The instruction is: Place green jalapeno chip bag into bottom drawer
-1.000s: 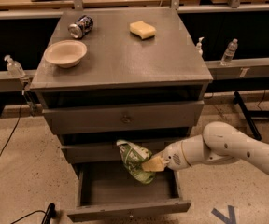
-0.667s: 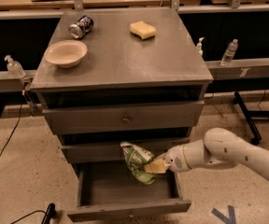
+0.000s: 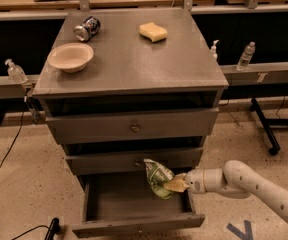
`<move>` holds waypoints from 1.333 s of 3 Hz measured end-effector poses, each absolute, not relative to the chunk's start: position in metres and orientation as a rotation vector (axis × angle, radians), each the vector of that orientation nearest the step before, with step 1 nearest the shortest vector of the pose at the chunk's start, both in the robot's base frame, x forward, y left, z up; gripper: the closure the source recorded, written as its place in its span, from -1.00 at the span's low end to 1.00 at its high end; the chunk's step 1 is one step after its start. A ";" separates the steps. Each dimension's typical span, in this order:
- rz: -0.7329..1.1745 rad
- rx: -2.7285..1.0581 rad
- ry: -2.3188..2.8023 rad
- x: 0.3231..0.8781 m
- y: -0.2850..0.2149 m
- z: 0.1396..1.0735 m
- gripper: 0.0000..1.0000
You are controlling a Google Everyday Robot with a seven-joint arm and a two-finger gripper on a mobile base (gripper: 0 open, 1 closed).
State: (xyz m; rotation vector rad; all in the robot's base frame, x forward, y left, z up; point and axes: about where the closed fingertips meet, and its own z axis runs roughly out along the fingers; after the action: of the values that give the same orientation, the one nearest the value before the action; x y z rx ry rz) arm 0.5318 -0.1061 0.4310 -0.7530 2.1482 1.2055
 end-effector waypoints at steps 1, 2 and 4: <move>1.237 -0.750 2.152 0.537 -0.106 0.393 1.00; 1.236 -0.761 2.189 0.538 -0.098 0.360 0.79; 1.206 -0.779 2.237 0.538 -0.083 0.333 -0.45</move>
Offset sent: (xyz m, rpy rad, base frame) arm 0.0116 0.0195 -0.1211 -0.0868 0.0821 0.0041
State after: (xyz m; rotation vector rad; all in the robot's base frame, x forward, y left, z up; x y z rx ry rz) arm 0.5377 -0.0828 0.3331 -0.7793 2.2373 1.2058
